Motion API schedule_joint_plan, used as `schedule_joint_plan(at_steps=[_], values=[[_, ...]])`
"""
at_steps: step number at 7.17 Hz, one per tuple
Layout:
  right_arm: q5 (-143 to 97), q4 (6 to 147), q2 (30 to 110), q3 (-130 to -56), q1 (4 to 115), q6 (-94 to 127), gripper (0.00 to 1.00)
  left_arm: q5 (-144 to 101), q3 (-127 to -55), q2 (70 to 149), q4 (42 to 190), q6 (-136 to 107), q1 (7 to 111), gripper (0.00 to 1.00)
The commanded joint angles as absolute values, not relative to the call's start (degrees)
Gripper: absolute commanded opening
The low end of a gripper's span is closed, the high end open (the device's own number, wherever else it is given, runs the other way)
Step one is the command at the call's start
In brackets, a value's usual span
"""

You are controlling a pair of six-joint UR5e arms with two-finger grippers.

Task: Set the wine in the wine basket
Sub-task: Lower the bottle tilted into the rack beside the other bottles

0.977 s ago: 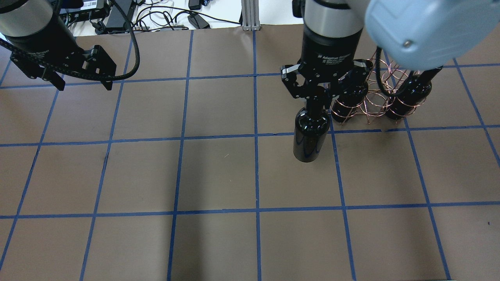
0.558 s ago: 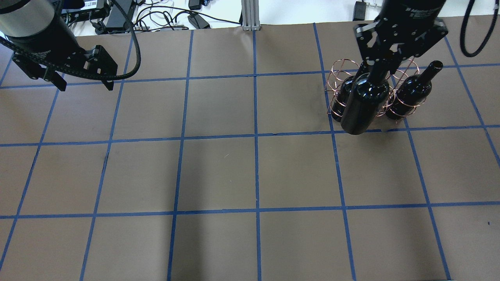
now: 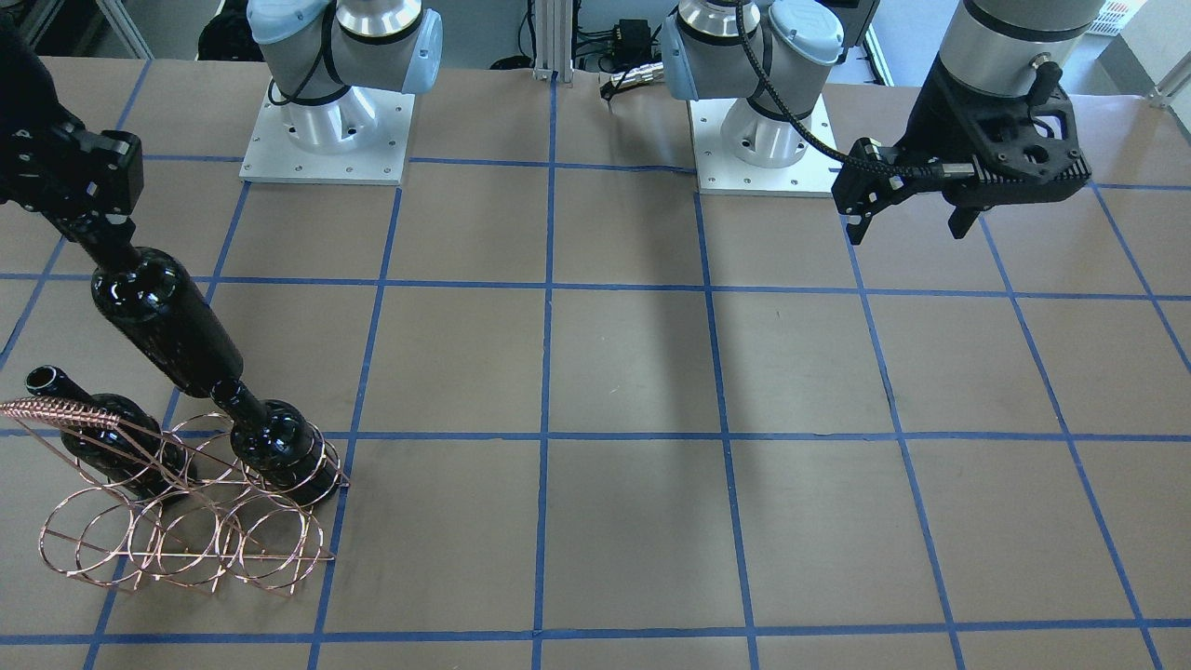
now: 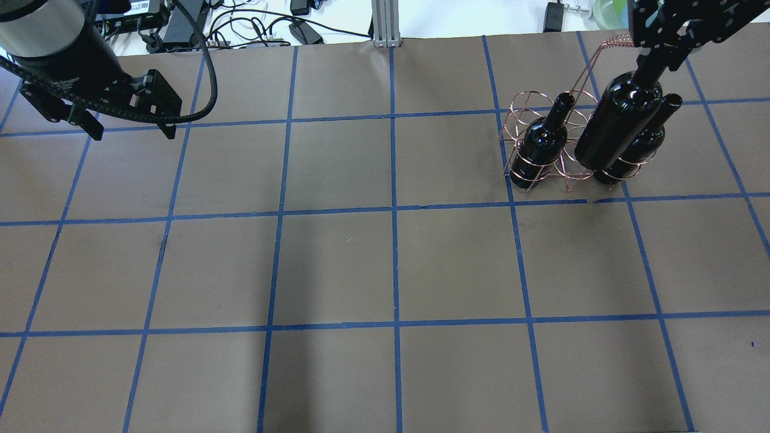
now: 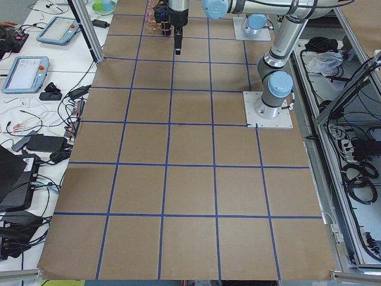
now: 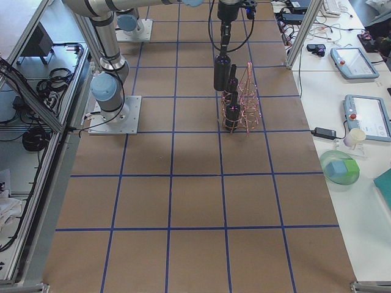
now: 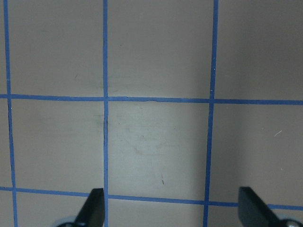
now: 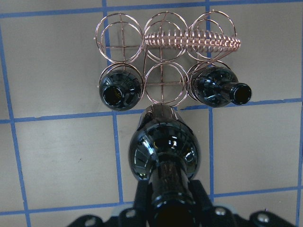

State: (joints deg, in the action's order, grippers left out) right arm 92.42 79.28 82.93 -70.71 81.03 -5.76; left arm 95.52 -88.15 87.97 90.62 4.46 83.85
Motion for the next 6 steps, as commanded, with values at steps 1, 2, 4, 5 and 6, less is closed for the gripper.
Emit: schedule_joint_plan(at_steps=[1, 2, 4, 5, 6], values=[[92.11, 84.44, 79.12, -69.08, 80.86, -5.98, 0.08, 95.36, -88.15, 87.98, 90.62, 4.39, 83.85, 1.0], [91.94, 85.68, 77.8, -69.08, 80.86, -6.32, 0.08, 95.45, -88.15, 88.07, 90.62, 4.39, 83.85, 1.0], [91.93, 87.01, 76.39, -69.26, 80.86, -6.94, 0.08, 95.54, -88.07, 88.16, 90.62, 4.31, 83.85, 1.0], [92.11, 87.01, 76.12, -69.52, 80.86, -6.94, 0.08, 95.54, -88.07, 88.15, 90.62, 4.31, 83.85, 1.0], [92.72, 86.92, 75.94, -69.7, 80.86, -7.47, 0.08, 95.54, -88.07, 88.24, 90.62, 4.22, 83.85, 1.0]])
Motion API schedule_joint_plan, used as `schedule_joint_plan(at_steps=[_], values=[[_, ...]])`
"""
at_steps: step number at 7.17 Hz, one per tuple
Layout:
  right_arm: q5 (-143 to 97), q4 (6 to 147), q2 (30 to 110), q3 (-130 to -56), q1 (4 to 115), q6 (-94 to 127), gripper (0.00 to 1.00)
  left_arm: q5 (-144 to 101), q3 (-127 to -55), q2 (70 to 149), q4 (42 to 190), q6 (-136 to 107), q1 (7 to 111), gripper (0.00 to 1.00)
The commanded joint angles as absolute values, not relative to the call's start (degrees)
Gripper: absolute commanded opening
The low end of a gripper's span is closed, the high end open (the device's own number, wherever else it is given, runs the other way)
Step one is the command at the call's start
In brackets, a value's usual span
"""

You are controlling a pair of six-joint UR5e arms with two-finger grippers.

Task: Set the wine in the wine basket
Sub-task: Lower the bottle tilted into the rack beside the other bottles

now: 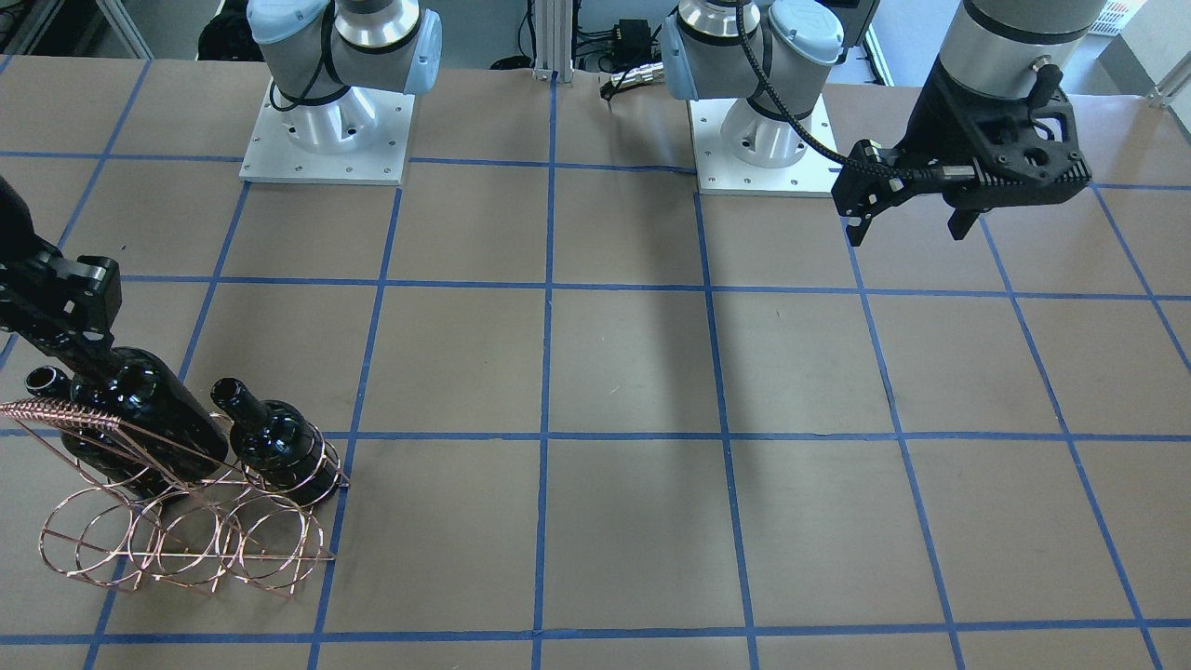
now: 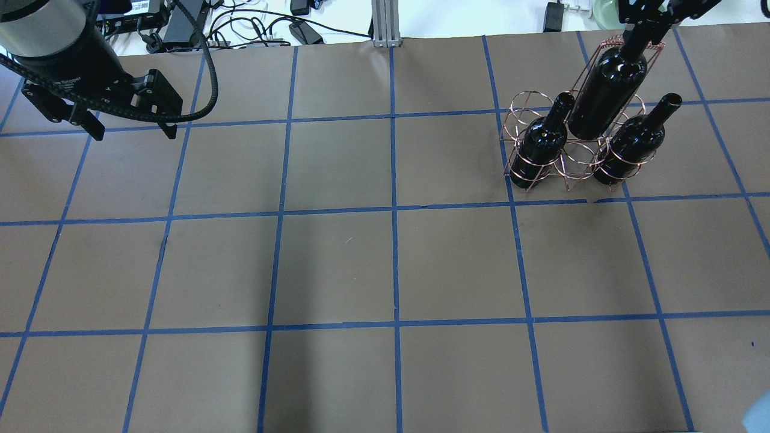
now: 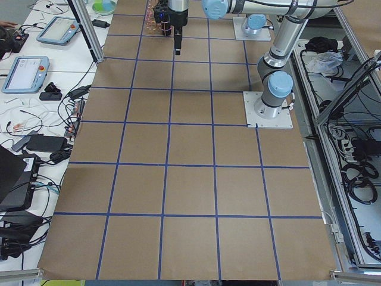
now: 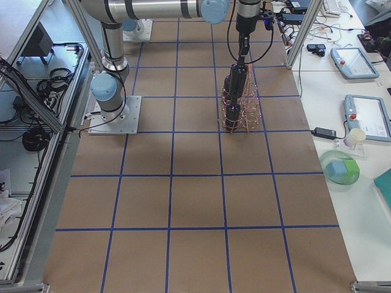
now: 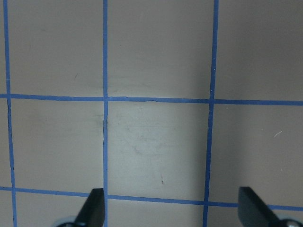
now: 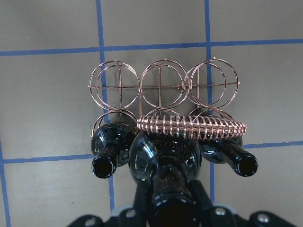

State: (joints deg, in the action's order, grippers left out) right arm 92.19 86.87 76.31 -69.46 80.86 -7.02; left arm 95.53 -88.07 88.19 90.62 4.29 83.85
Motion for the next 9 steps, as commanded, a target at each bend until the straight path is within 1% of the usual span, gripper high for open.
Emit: schedule_joint_plan(at_steps=[1, 7, 9], values=[[93.51, 86.75, 75.94, -70.05, 80.86, -7.73, 0.08, 95.45, -88.07, 88.24, 90.62, 4.22, 83.85, 1.0], [93.25, 88.94, 75.76, -72.68, 80.77, -9.31, 0.07, 95.54, -88.07, 88.33, 90.62, 4.22, 84.81, 1.0], [93.16, 90.86, 75.76, -74.78, 80.77, -9.75, 0.07, 95.45, -88.07, 88.33, 90.61, 4.22, 84.99, 1.0]])
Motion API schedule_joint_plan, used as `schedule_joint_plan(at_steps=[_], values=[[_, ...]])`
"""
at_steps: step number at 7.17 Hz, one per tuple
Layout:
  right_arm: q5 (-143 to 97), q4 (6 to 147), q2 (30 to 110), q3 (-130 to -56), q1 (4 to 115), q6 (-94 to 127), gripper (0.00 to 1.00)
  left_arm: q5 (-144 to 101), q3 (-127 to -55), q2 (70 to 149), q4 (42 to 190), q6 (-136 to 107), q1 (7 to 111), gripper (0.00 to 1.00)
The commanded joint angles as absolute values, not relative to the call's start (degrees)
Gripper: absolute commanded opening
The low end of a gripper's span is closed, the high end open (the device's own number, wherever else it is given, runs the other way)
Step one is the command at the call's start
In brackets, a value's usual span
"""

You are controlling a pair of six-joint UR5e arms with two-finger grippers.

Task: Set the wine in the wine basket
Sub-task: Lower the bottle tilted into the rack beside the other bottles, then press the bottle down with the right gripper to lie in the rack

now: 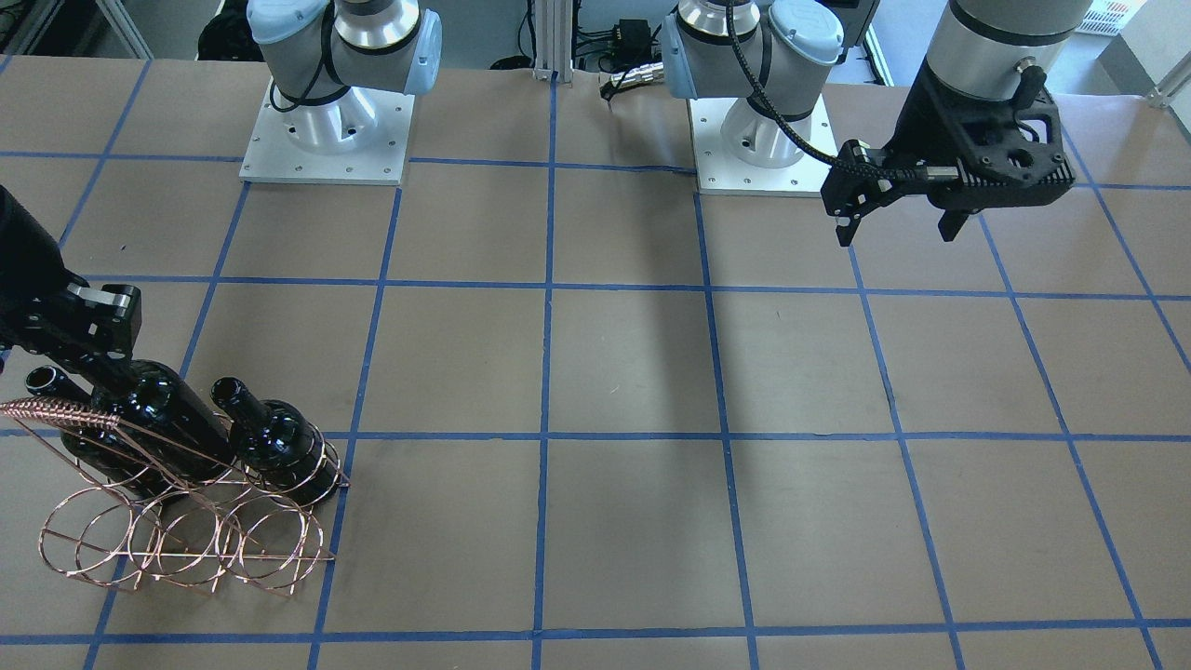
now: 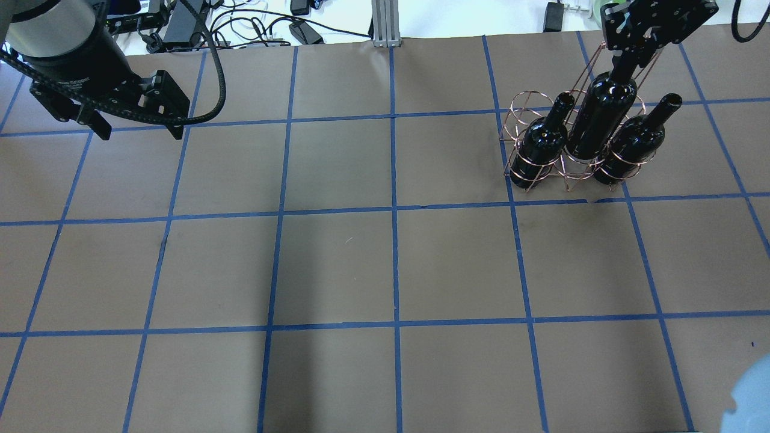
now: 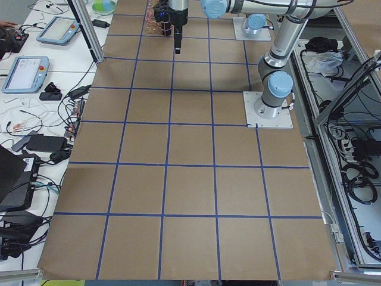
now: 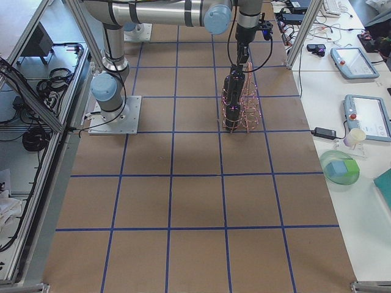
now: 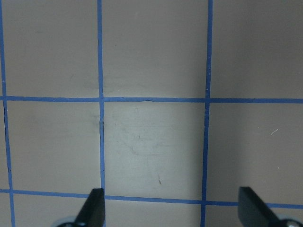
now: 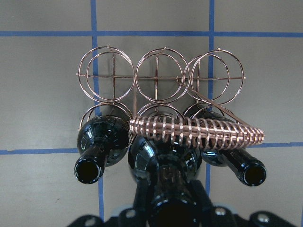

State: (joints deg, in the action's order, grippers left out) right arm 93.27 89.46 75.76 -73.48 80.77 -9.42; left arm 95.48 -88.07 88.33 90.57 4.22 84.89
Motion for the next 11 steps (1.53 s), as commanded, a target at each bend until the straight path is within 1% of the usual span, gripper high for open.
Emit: schedule_joint_plan(at_steps=[1, 5, 7, 9, 10, 11], values=[[93.16, 91.57, 75.76, -75.66, 80.77, -10.45, 0.07, 95.45, -88.07, 88.33, 90.62, 4.22, 84.99, 1.0], [92.99, 97.73, 74.27, -80.06, 80.34, -10.9, 0.08, 95.45, -88.07, 88.33, 90.62, 4.22, 84.99, 1.0], [92.99, 97.91, 73.66, -80.33, 79.8, -11.86, 0.09, 95.45, -88.15, 88.33, 90.62, 4.22, 84.99, 1.0], [92.73, 97.91, 73.65, -80.77, 79.8, -11.87, 0.16, 95.54, -88.15, 88.24, 90.62, 4.31, 84.99, 1.0], [92.12, 97.91, 73.83, -81.12, 79.72, -11.87, 0.32, 95.54, -88.15, 88.24, 90.62, 4.31, 84.99, 1.0], [92.02, 97.91, 73.83, -81.12, 79.8, -11.87, 0.86, 95.54, -88.15, 88.24, 90.62, 4.31, 84.99, 1.0]])
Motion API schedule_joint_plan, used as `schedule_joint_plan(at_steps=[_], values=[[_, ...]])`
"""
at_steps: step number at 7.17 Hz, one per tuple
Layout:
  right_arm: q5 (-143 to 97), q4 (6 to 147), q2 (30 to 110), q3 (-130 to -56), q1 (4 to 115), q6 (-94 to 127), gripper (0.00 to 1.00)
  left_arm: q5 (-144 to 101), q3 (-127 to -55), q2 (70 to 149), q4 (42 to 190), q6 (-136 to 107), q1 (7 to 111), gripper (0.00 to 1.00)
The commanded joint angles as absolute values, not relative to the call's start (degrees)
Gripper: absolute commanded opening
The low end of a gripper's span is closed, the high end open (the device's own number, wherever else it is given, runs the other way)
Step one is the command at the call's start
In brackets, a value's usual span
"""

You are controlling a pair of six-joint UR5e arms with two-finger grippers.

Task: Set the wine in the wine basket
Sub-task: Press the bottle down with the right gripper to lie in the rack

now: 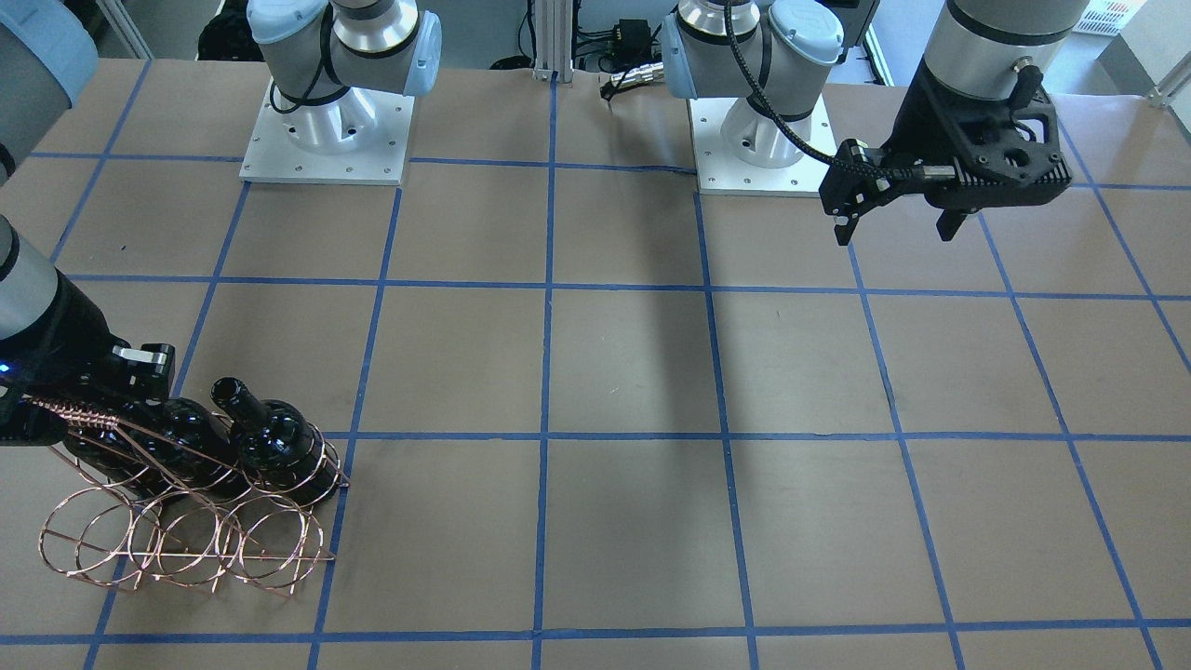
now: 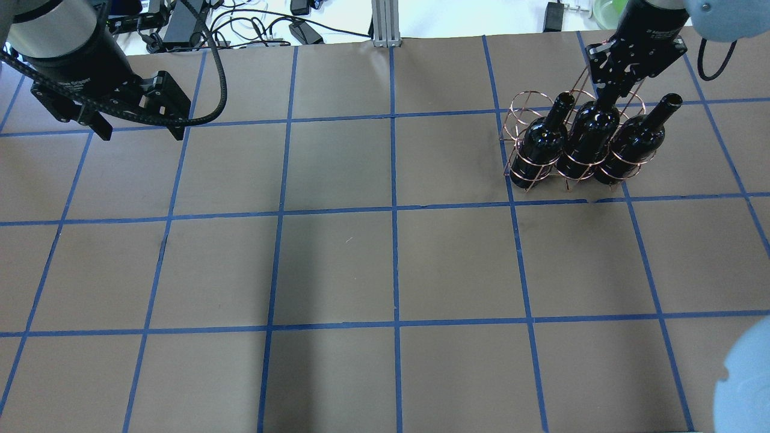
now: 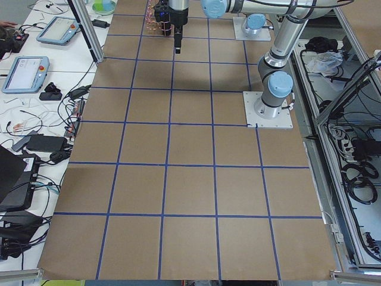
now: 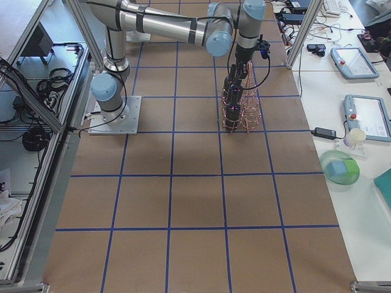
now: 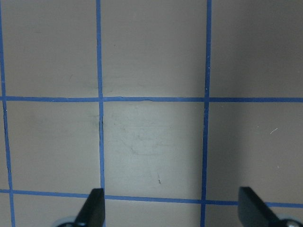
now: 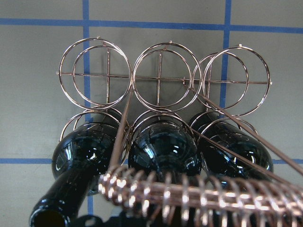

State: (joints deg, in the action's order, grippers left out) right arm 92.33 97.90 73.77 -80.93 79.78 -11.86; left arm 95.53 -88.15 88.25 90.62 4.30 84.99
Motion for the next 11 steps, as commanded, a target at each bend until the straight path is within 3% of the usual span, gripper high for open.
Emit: schedule_joint_plan(at_steps=[1, 4, 8, 11], values=[[92.02, 97.74, 74.18, -81.12, 79.8, -11.87, 0.99, 95.62, -88.15, 88.24, 90.62, 4.31, 84.99, 1.0], [92.02, 94.95, 77.23, -81.04, 79.8, -11.08, 1.0, 95.8, -88.15, 88.15, 90.62, 4.31, 84.99, 1.0], [92.46, 82.73, 89.62, -81.47, 86.96, -8.63, 1.0, 95.54, -88.24, 88.33, 90.53, 4.31, 84.99, 1.0], [92.11, 84.1, 97.47, -89.98, 88.95, -6.94, 1.0, 93.71, -87.98, 87.55, 90.53, 4.13, 85.17, 1.0]])
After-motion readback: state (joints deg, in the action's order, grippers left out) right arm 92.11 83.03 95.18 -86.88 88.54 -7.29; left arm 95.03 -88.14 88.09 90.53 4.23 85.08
